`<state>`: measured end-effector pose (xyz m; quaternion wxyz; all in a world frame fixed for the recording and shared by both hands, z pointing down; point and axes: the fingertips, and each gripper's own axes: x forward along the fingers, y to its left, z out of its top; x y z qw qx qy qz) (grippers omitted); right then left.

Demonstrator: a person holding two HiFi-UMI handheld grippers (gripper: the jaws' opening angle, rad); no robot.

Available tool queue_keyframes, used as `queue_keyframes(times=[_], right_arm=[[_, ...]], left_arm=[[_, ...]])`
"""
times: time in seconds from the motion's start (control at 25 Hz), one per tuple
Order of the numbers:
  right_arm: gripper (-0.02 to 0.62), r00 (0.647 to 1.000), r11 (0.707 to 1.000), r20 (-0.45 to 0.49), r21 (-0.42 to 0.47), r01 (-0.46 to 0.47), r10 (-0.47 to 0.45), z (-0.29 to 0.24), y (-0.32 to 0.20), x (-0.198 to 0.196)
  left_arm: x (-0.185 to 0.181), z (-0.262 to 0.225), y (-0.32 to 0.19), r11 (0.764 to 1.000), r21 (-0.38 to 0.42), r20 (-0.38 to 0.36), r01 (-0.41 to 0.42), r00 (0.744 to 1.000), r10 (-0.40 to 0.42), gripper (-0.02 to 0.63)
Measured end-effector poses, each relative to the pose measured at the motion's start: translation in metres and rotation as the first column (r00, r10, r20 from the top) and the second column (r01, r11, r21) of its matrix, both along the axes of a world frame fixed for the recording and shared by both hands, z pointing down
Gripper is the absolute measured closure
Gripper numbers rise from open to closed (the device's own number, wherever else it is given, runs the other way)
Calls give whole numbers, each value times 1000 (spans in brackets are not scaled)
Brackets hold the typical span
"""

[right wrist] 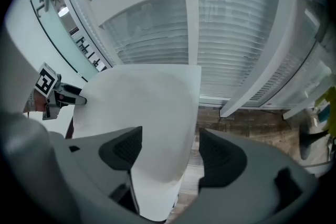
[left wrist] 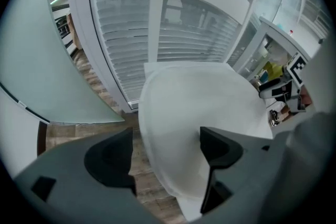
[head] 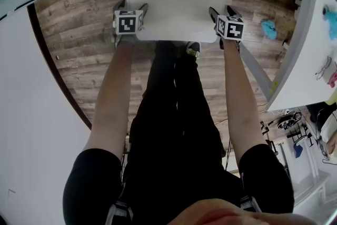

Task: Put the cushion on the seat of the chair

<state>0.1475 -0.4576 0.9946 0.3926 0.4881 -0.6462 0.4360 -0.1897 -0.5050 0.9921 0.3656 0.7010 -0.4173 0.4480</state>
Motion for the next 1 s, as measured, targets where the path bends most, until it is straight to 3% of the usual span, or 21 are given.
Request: queue_keyframes(times=[0.28,0.64,0.72,0.8,0.92,1.0], right_arm=[[268,998,1000,69,-8,9,-8,-18,6,-17],[290,988,997,151,74,13,-24,-107,8,-59],[329,988,995,151,94,22,-36,-133,10,-65],[417,990,992,133,123,29,-46,-159,11,-65],[554,991,983,115,180,43,-65,-198,12,-65],[578,989,974,126,221,51,-81,-225,11,-69]], left_arm=[[-12,-33,-2,993,66,7,102,995,-102,219],[33,-122,24,990,76,-94,122,989,-115,222],[47,-145,33,991,79,-111,106,989,-97,225],[61,-168,40,992,83,-127,91,989,-80,241],[77,-201,46,990,129,-122,65,991,-50,353],[87,-227,46,984,174,-103,31,995,-14,436]])
